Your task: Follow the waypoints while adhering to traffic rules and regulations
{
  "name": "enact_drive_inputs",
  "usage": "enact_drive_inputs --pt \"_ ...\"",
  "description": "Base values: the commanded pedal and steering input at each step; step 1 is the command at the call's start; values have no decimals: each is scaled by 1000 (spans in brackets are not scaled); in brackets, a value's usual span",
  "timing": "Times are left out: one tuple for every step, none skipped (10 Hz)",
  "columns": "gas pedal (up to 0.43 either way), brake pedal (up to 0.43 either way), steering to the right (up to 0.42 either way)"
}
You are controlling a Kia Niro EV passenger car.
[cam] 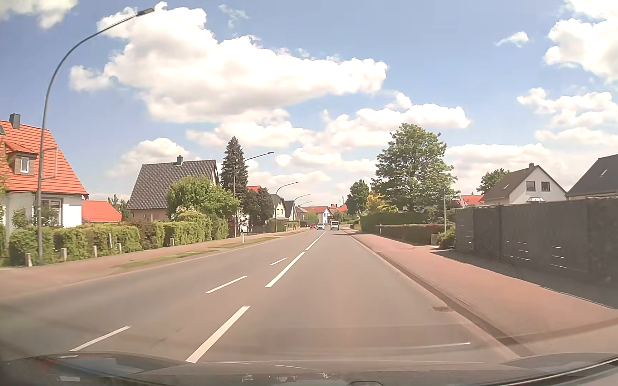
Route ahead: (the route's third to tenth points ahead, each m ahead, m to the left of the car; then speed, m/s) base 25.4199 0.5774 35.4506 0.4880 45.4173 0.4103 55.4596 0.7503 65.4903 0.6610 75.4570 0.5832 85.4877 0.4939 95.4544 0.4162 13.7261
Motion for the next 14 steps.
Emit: enact_drive_inputs --pt "150 0 -3" --pt "150 0 -3" --pt "150 0 -3" --pt "150 0 -3" --pt "150 0 -3" --pt "150 0 -2" --pt "150 0 -2" --pt "150 0 -2" --pt "150 0 -1" --pt "150 0 0" --pt "150 0 0" --pt "157 0 0" --pt "157 0 0" --pt "157 0 0"
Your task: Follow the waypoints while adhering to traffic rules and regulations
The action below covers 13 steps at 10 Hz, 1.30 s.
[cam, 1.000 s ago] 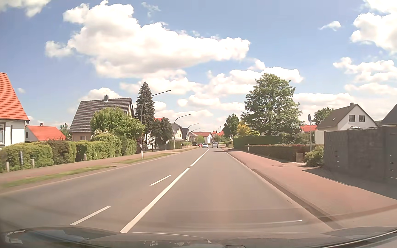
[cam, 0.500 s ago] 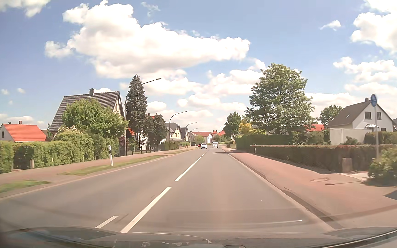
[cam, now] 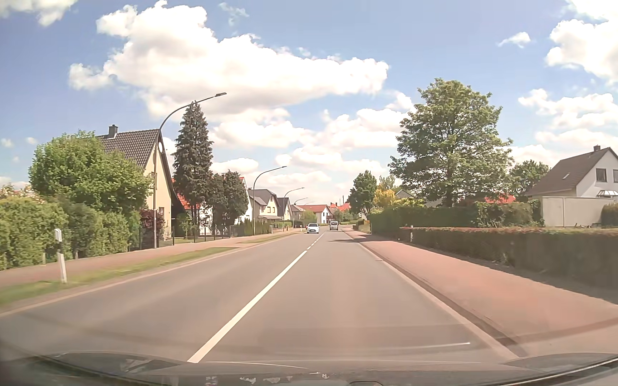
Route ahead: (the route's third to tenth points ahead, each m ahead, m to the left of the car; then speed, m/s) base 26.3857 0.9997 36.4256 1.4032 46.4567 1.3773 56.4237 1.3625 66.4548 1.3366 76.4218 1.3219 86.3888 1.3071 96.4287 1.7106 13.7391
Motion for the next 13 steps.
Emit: enact_drive_inputs --pt "157 0 0" --pt "157 0 0" --pt "157 0 0" --pt "157 0 0" --pt "157 0 -1" --pt "157 0 -1" --pt "157 0 -1" --pt "157 0 -2" --pt "157 0 -3" --pt "157 0 -3" --pt "157 0 -3" --pt "157 0 -3" --pt "157 0 -3"
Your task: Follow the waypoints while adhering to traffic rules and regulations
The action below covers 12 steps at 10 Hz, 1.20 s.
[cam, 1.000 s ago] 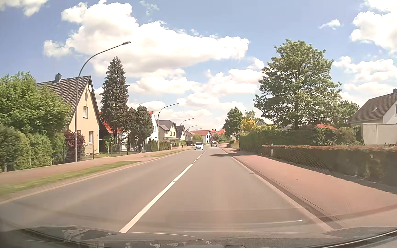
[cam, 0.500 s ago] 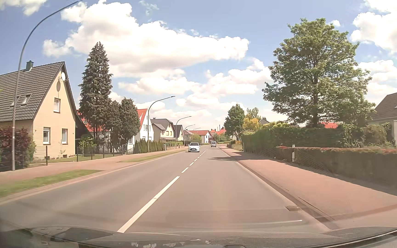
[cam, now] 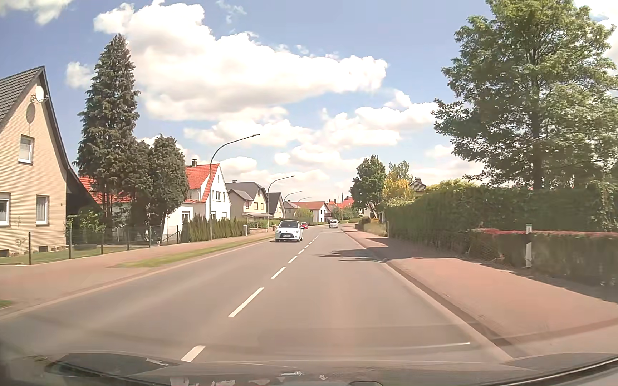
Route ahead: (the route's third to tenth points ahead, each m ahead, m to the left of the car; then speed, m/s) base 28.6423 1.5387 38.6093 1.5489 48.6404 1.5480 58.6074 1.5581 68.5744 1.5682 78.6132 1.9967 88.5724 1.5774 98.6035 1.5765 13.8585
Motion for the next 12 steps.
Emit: enact_drive_inputs --pt "157 0 -3" --pt "157 0 -4" --pt "157 0 -4" --pt "157 0 -3" --pt "157 0 -4" --pt "157 0 -3" --pt "157 0 -4" --pt "157 0 -4" --pt "157 0 -4" --pt "157 0 -4" --pt "157 0 -4" --pt "157 0 -4"
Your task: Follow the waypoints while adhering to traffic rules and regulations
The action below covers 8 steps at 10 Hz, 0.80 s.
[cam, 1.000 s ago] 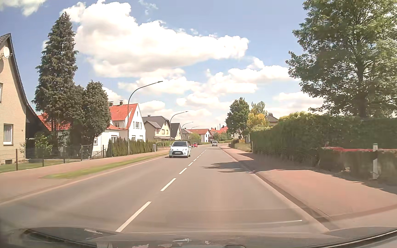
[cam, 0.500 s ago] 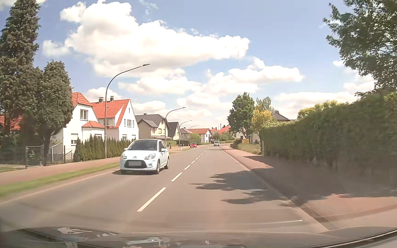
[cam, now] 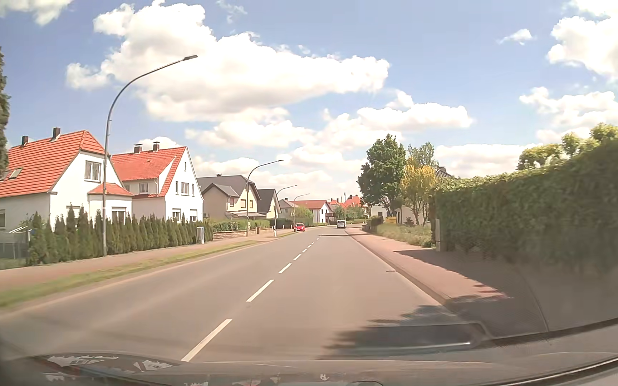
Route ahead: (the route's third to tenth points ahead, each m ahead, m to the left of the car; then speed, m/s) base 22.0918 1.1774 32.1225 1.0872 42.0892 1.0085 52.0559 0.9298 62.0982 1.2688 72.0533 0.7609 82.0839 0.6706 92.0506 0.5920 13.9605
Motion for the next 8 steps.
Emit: enact_drive_inputs --pt "157 0 -4" --pt "157 0 -3" --pt "157 0 -4" --pt "157 0 -4" --pt "157 0 -3" --pt "157 0 -4" --pt "157 0 -3" --pt "157 0 -4"
